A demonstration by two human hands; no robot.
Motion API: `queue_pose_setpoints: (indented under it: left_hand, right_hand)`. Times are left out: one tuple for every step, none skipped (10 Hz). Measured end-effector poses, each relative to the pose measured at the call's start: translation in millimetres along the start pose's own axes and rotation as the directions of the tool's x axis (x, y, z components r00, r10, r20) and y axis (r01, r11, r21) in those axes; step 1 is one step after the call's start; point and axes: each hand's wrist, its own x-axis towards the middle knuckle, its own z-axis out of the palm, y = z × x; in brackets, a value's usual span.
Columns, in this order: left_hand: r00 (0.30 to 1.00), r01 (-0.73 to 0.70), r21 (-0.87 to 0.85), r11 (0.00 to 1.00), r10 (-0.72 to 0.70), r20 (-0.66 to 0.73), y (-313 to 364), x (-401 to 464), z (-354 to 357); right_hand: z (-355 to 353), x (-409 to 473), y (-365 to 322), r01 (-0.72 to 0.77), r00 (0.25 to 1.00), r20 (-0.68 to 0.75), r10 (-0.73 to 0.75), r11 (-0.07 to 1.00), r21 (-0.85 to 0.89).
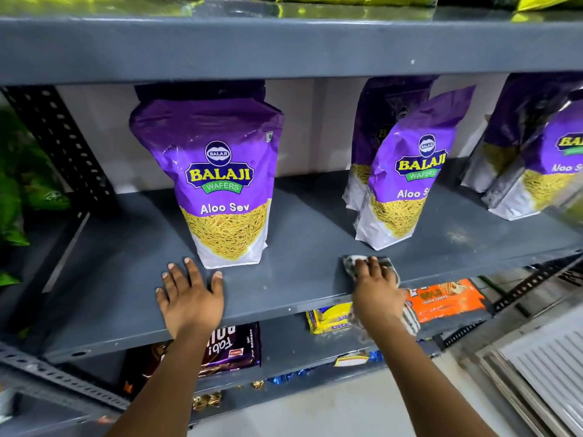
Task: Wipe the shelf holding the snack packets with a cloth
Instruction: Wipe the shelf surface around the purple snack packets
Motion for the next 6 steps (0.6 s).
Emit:
queue_pose_setpoints:
  left_hand:
    - [1.000,0.000,-0.009,1.000,0.000,-0.008,0,0,1]
    - [1.000,0.005,-0.011,1.000,-0.005,-0.009,1,0,3]
    - [1.000,0.003,-0.015,1.000,-0.003,-0.011,2,1,3]
    - [1.000,0.001,-0.010,1.000,-0.001,-0.011,1,0,1]
    - [1.000,-0.003,0.006,1.000,0.003,-0.008,1,0,2]
    - [1.000,0.001,0.011,1.000,-0.001,0.014,0,-1,0]
  right_hand:
    - [-17,1,34,-0.131,0.991,-0.027,0.131,0.991,0.009]
    - [-41,3,40,-0.269,0.954,-0.091,0.284,0.951,0.153]
    - [-49,-11,-21,-0.031,0.988,-0.147,0.048,0.992,0.120]
    - [-16,-31,-89,0.390,0.920,0.026,-0.390,0.921,0.019]
    - [6,-22,-86,0.423,0.906,0.043,-0.422,0.906,-0.031]
    - [2,-4,-36,0.243,0.970,0.022,-0.242,0.968,-0.059]
